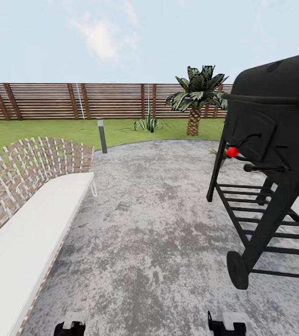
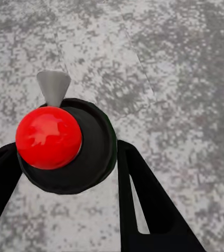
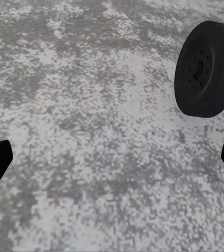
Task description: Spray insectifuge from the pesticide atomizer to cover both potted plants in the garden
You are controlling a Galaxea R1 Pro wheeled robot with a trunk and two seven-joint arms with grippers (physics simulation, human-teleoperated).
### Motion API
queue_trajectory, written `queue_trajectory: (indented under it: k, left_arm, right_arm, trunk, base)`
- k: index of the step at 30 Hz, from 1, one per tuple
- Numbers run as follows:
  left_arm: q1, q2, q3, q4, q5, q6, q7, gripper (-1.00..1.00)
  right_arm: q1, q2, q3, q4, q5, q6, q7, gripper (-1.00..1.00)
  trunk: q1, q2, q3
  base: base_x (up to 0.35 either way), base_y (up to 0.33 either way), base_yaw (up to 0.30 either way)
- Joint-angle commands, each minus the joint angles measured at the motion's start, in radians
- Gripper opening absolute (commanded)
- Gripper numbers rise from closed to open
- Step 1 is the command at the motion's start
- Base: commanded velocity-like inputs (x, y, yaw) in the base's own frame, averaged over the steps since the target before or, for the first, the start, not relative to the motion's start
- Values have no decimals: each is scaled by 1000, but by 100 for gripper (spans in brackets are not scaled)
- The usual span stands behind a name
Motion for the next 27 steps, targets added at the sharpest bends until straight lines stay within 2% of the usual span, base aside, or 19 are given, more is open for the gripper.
queue_trajectory:
  k: [1,27]
  left_arm:
    - [-1,0,-7,1,10,-3,-4,-100]
    - [-1,0,-7,1,10,-3,-4,-100]
  right_arm:
    - [-1,0,8,1,1,-1,-9,100]
    - [-1,3,8,1,0,-1,-9,100]
  trunk:
    - [0,0,-1]
    - [0,0,-1]
  base:
    - [335,13,0]
    - [337,5,0]
